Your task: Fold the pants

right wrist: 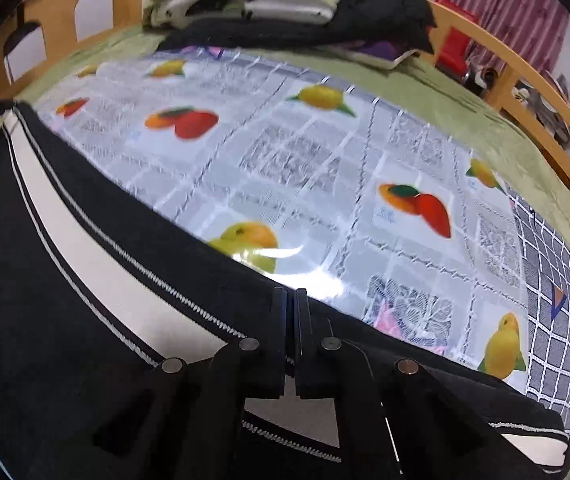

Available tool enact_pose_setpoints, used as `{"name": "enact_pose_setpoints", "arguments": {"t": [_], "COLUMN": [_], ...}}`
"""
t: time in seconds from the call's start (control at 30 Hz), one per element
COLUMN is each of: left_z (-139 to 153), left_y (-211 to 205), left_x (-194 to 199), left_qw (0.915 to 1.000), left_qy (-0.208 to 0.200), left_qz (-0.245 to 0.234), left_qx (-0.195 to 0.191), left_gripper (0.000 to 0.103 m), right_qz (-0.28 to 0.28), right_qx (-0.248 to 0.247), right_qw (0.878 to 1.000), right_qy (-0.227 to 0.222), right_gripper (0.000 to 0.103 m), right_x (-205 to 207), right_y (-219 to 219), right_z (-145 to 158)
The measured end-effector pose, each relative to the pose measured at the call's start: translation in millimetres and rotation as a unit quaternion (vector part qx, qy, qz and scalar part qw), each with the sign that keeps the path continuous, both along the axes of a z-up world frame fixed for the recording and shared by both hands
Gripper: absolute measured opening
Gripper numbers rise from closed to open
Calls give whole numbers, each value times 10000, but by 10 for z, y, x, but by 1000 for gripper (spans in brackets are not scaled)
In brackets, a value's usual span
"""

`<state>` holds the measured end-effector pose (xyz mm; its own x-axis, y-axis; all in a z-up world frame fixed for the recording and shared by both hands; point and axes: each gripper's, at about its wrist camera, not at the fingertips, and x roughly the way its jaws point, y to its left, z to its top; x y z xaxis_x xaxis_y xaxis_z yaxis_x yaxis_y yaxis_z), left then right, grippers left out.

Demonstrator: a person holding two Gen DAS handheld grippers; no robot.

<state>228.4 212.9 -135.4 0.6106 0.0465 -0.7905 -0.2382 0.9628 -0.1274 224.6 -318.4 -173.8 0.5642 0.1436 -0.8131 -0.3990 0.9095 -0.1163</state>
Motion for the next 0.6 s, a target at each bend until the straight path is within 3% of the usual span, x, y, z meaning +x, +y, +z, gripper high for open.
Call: {"name": "enact_pose_setpoints", "arguments": {"t": [0.1, 0.23, 0.3, 0.37, 0.4, 0.47, 0.57, 0.6], "left_z": [-11, -97, -166, -230, -263, -222, -55, -93], "left_y": [11, 93, 118, 120, 110, 118, 184, 205], "left_x": [30, 113, 185, 242, 281, 255, 144, 180], "left_qw": [10000, 9997, 9995, 9995, 9995, 9998, 9993, 9995], "left_qy": [-18, 137, 255, 288, 325, 176, -301, -213], "left_qz": [34, 110, 98, 47, -58, -43, -40, 24], "left_qx": [64, 175, 180, 84, -12, -81, -226, -239], "left_gripper": [63, 63, 63, 43, 24, 21, 20, 20], "right_qz": [-221, -319, -419, -468, -481, -504, -557, -577], "right_qx": [469, 286, 495, 664, 696, 699, 1088, 1212], "right_qw": [9986, 9991, 9979, 9967, 9964, 9963, 9920, 9905], "right_qy": [38, 10, 26, 62, 66, 3, -304, -292], "right_gripper": [2, 3, 3, 3, 3, 3, 3, 3], "right_x": [54, 60, 60, 65, 66, 56, -10, -5], "right_y": [-142, -53, -105, -149, -156, -151, -248, -287], "right_z": [-8, -171, -153, -136, -132, -94, 89, 101]}}
